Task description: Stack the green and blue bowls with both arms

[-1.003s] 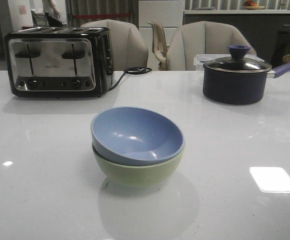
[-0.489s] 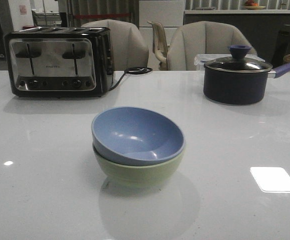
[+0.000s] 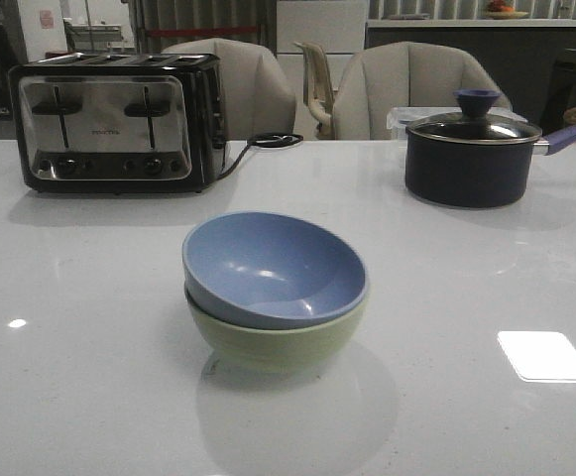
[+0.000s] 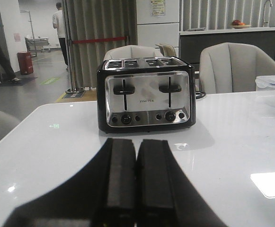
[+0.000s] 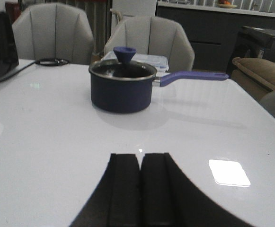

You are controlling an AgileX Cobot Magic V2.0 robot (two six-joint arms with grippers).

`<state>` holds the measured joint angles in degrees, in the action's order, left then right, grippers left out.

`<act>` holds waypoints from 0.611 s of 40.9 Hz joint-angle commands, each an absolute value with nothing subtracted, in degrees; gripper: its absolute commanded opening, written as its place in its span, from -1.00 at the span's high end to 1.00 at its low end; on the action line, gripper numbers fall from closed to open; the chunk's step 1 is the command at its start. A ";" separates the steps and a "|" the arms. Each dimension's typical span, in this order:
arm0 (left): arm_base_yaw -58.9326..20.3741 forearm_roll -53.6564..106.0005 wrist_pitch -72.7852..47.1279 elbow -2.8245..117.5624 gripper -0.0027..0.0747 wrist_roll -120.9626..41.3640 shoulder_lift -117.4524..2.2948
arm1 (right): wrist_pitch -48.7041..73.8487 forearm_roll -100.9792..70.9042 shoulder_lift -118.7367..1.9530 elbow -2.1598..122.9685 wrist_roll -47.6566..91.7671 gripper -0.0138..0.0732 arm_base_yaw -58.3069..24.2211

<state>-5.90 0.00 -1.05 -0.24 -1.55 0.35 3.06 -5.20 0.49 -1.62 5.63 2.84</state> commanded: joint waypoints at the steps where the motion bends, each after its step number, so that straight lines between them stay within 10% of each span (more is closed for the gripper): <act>1: -6.16 0.00 3.97 -0.60 0.67 -1.10 1.28 | -4.95 -0.70 1.67 -1.33 -2.97 0.59 3.15; 25: -6.16 0.00 3.97 -0.60 0.67 -1.10 1.28 | -4.37 0.00 1.67 -1.33 -4.38 0.59 2.12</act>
